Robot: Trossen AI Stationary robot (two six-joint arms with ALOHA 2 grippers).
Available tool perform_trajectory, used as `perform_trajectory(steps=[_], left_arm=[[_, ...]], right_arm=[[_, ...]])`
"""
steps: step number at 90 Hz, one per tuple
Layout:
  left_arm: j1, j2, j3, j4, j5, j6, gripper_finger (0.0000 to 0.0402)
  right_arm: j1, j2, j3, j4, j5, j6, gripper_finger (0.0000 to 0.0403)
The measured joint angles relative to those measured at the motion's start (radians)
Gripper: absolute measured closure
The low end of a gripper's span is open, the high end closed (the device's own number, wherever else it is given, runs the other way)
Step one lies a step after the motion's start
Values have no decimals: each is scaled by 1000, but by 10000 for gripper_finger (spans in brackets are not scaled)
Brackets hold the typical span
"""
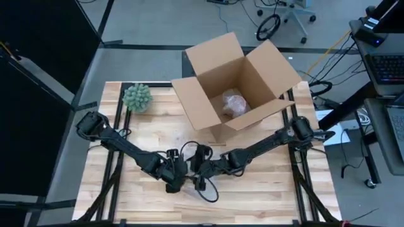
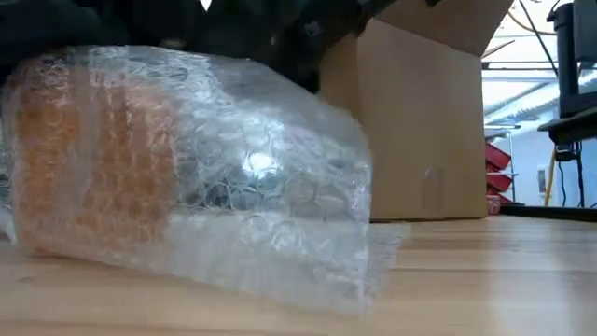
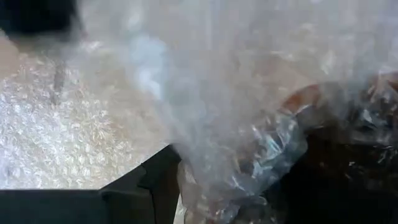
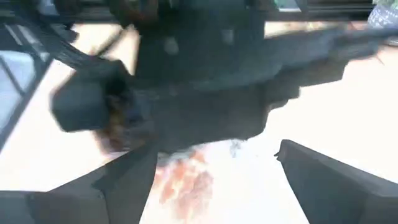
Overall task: Wrap mug
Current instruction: Wrap the orange mug with bubble wrap
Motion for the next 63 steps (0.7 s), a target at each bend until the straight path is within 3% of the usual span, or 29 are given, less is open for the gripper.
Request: perform_trajectory(steps=[16,35,50,63], left_arm=[[-10,0,0,34,7,96,228],[-12,-2,3,44,57,183,228],[-12,-2,3,44,135,277,228],[-13,-2,3,44,167,346,238]], right_arm=[[33,-89,3,-296,0,108,81],[78,-84,-36,-597,6,278,81],[79,-84,-214,-487,24,385,81],[32,-83,-326,-244,28,401,81]])
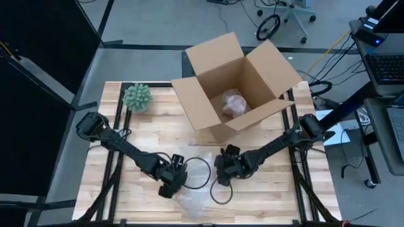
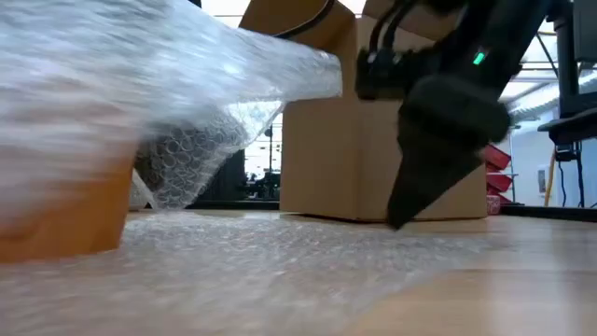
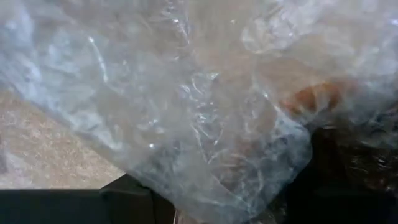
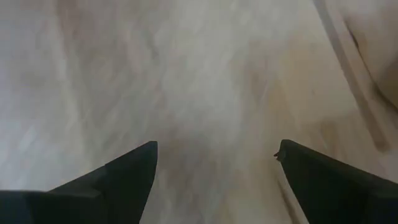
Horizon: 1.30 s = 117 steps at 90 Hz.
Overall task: Wrap mug
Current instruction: Wrap the orange mug with bubble wrap
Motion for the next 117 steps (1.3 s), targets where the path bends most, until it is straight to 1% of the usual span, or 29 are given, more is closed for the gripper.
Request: perform_trajectory(steps=[9,22,29,36,45,55,60,64,72,78,83,87,100,117], left_arm=[[0,0,0,0,3,12,247],[0,0,0,2,3,15,257],[1,0,-1,10,3,18,258],[4,0,-2,22,2,20,258],[8,0,-2,35,-1,29,259],[11,0,-2,44,-1,42,259],[16,0,0,45,-3,42,259],[18,0,4,46,-4,42,259],[26,1,11,49,-5,42,259],[29,2,14,50,-6,41,259],[29,2,18,47,-8,38,259],[29,2,22,45,-9,37,259],[29,2,24,45,-10,36,259],[29,2,25,45,-16,34,259]], right_arm=[[-38,0,-15,89,-8,-12,81],[-87,25,-27,105,-87,18,81],[-99,40,-33,114,-106,64,84],[-102,62,-33,120,-101,86,95],[-97,71,-36,169,-113,93,130],[-86,75,-38,240,-124,119,192],[-86,76,-37,266,-166,132,229],[-85,77,-36,291,-237,148,258],[-75,79,-35,316,-313,146,315],[-73,75,-38,331,-335,127,356],[-73,69,-34,321,-333,118,385],[-72,55,-32,301,-334,101,395],[-72,-8,-27,238,-308,86,396],[-73,-118,-27,136,-176,64,400]])
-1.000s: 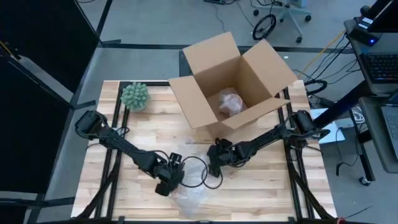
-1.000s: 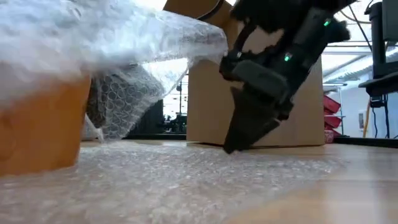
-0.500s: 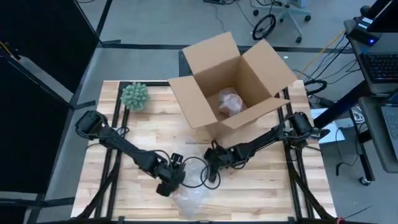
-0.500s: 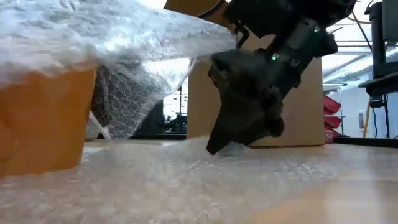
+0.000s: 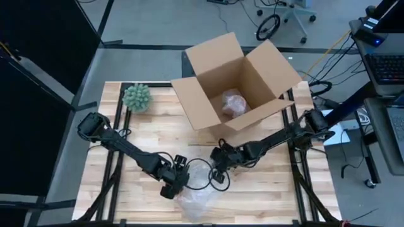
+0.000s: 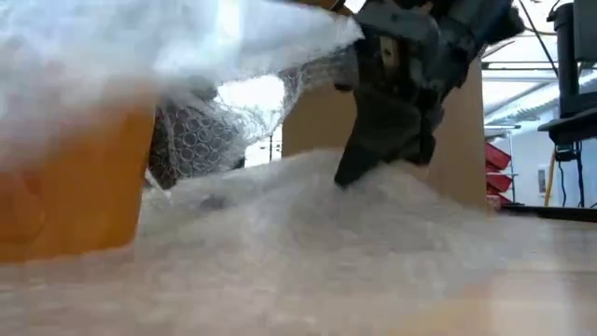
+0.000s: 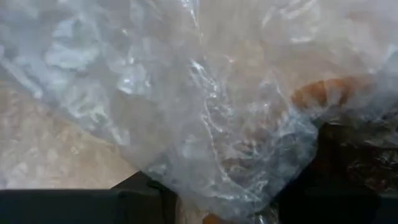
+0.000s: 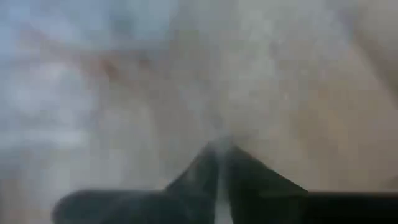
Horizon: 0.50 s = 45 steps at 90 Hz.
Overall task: Wrap mug
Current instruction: Wrap the orange mug with bubble wrap
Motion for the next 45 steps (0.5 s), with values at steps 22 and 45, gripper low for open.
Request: perform_trajectory(steps=[22,45], left_arm=[[1,-1,1,-1,-10,3,259],[1,-1,1,-3,-8,6,259]], right_arm=[[-2,-118,0,19,54,-50,402],[-14,-139,0,17,97,-50,402]])
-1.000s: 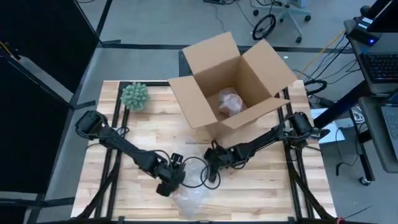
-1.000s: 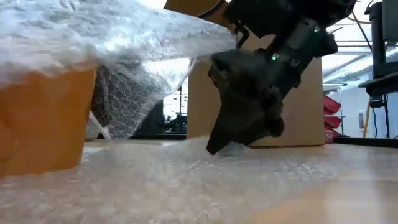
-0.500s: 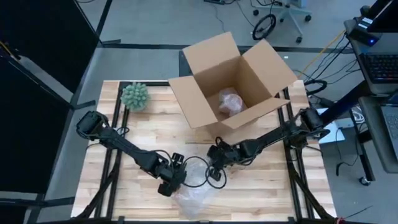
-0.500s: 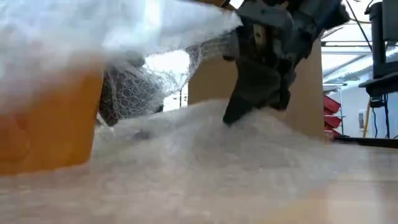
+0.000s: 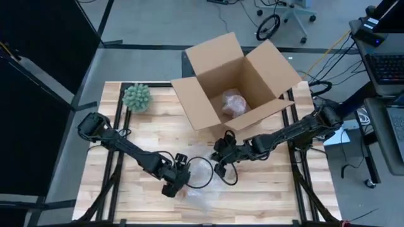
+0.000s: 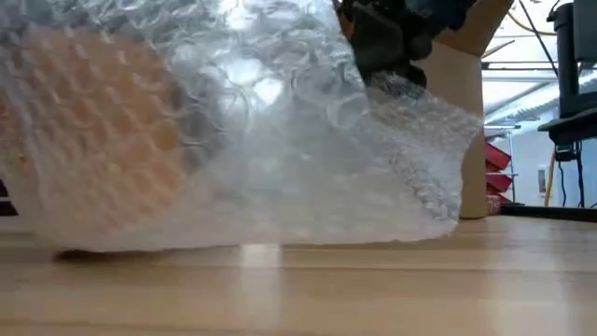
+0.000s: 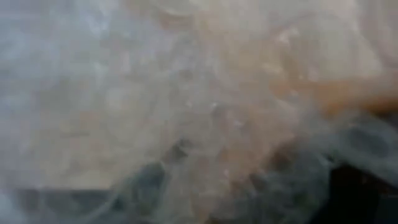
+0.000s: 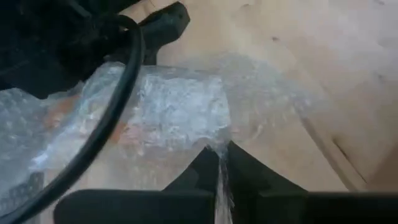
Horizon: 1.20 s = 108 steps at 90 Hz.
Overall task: Wrap mug
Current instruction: Wrap the orange mug with bubble wrap
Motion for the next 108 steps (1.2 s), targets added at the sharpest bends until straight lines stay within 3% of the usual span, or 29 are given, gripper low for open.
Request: perform_trajectory(steps=[26,60,108], left_arm=[[1,0,0,25,8,-7,259],[22,0,-1,37,7,-34,259],[63,-1,-1,58,5,-114,259]], right_arm=[[-1,60,1,18,0,23,402],[0,71,1,385,-53,-73,403],[19,114,1,404,-52,-107,403]])
